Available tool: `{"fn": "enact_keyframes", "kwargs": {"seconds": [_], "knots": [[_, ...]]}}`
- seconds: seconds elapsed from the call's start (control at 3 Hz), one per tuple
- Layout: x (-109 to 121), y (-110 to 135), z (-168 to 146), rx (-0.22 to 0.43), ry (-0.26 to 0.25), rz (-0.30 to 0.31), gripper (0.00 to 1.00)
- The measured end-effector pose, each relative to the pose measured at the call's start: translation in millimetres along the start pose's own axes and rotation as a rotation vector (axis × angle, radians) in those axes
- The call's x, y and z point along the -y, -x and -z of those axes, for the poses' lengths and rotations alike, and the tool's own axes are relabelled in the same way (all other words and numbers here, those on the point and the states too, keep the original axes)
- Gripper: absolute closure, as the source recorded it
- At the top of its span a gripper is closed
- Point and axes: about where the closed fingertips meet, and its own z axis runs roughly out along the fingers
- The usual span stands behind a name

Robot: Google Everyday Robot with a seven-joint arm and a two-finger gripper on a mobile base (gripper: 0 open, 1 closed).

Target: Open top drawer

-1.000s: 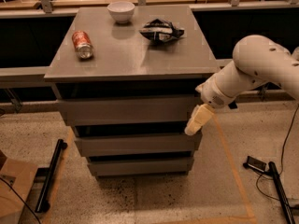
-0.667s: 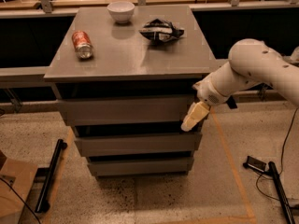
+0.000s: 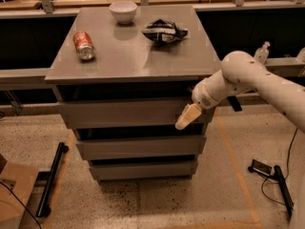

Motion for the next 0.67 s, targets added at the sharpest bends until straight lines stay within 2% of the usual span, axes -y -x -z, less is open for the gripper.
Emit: {"fn": "enact_keyframes", "kwargs": {"seconds": [0.33, 0.67], "knots": [[1.9, -4.7, -25.9, 0.033, 0.021, -0.036, 0.00], [2.1, -1.9, -22.6, 0.033, 0.022, -0.037, 0.18]]}}
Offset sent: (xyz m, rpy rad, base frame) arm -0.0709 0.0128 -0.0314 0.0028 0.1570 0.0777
